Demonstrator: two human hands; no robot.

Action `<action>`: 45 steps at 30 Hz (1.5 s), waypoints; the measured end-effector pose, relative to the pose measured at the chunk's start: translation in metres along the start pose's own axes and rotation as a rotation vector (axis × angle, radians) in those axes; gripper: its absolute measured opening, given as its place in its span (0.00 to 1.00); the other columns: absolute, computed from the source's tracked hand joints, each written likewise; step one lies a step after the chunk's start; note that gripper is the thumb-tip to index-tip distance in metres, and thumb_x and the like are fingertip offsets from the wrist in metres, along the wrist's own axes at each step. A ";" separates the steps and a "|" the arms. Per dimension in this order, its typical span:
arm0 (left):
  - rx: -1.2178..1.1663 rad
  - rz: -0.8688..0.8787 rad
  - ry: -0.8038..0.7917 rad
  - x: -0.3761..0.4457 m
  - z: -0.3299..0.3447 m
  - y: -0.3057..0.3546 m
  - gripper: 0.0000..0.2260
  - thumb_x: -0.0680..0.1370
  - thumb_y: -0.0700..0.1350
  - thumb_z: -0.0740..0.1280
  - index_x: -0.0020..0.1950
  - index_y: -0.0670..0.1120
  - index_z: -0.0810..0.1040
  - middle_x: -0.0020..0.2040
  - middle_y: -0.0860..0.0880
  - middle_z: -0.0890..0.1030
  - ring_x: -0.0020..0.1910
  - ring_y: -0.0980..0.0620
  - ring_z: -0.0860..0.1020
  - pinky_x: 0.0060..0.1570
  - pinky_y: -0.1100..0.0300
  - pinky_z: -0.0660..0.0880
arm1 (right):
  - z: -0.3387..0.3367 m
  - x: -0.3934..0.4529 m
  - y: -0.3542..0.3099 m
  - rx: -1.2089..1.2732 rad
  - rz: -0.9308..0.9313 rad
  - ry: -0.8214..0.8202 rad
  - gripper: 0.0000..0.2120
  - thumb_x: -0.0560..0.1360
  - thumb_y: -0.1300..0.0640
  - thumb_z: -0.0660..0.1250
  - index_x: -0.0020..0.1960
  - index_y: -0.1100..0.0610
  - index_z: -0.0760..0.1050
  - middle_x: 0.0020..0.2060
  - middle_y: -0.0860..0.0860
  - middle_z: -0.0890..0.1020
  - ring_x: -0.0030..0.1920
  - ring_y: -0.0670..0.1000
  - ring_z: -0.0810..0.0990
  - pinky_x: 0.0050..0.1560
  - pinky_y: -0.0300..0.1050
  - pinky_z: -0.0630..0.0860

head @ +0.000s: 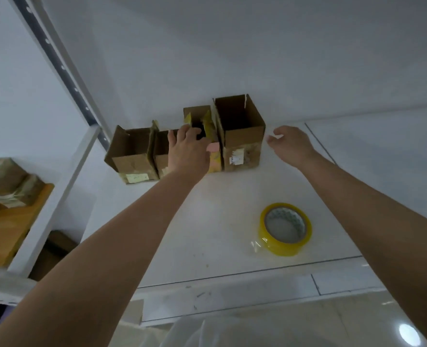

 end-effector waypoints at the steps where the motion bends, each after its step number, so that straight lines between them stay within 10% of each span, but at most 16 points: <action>1: -0.041 0.033 0.013 -0.004 -0.003 0.006 0.15 0.80 0.47 0.63 0.66 0.52 0.76 0.72 0.46 0.68 0.75 0.42 0.57 0.74 0.40 0.51 | -0.003 -0.009 0.003 -0.028 -0.003 0.020 0.25 0.80 0.44 0.61 0.71 0.58 0.68 0.67 0.56 0.75 0.67 0.56 0.73 0.66 0.45 0.67; 11: -0.347 0.354 -0.018 -0.055 -0.024 0.094 0.16 0.80 0.45 0.62 0.68 0.49 0.75 0.70 0.45 0.69 0.69 0.42 0.65 0.64 0.50 0.68 | -0.045 -0.140 0.051 -0.259 0.126 0.155 0.22 0.80 0.47 0.61 0.70 0.56 0.68 0.57 0.58 0.81 0.60 0.59 0.78 0.60 0.51 0.73; 24: -0.531 0.712 -0.142 -0.119 -0.021 0.287 0.16 0.79 0.47 0.64 0.67 0.48 0.76 0.71 0.46 0.69 0.71 0.46 0.63 0.63 0.51 0.67 | -0.144 -0.288 0.153 -0.458 0.282 0.296 0.24 0.80 0.50 0.62 0.72 0.58 0.65 0.59 0.59 0.80 0.62 0.59 0.74 0.57 0.55 0.76; 45: -0.509 0.738 -0.103 -0.085 -0.009 0.597 0.17 0.80 0.49 0.65 0.68 0.49 0.76 0.71 0.47 0.69 0.71 0.48 0.63 0.62 0.52 0.70 | -0.350 -0.277 0.396 -0.510 0.375 0.316 0.21 0.80 0.50 0.61 0.70 0.57 0.66 0.54 0.58 0.79 0.59 0.60 0.74 0.44 0.47 0.68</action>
Point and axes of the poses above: each hand's wrist, its own x-axis towards the middle knuckle, its own z-axis out of the palm, y = z × x, the point moved 5 cm from there along x, towards the middle knuckle
